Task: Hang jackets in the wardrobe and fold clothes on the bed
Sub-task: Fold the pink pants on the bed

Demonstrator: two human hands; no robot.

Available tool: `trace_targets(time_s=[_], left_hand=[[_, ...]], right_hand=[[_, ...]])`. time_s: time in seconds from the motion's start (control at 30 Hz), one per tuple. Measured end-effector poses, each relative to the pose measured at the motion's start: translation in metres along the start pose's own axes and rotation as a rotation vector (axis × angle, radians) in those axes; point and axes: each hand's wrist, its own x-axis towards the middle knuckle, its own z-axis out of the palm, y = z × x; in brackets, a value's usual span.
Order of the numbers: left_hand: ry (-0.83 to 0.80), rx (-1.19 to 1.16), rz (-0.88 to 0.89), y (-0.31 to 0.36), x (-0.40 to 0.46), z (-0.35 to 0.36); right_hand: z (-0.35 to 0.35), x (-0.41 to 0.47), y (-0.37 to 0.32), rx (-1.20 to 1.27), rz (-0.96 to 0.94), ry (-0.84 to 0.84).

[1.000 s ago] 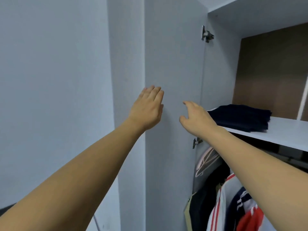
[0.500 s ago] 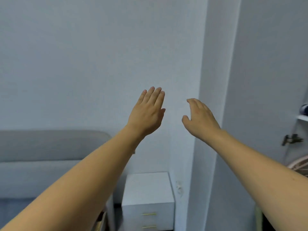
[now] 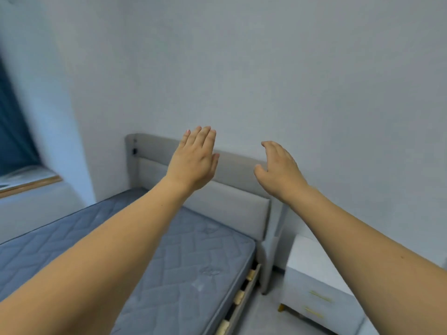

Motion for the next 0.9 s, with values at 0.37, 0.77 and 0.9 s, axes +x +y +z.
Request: trace_targets(time_s=[0.37, 0.77, 0.9], left_hand=[[-0.108, 0.221, -0.411, -0.282, -0.23, -0.123], [-0.376, 0.466, -0.879, -0.497, -0.47, -0.189], [-0.398, 0.475, -1.015, -0.559, -0.568, -0.184]], right_hand=[[0.17, -0.046, -0.314, 0.234, -0.351, -0.233], [0.399, -0.09, -0.567, 0.365, -0.675, -0.644], [0.488, -0.127, -0.633, 0.369, -0.731, -0.785]])
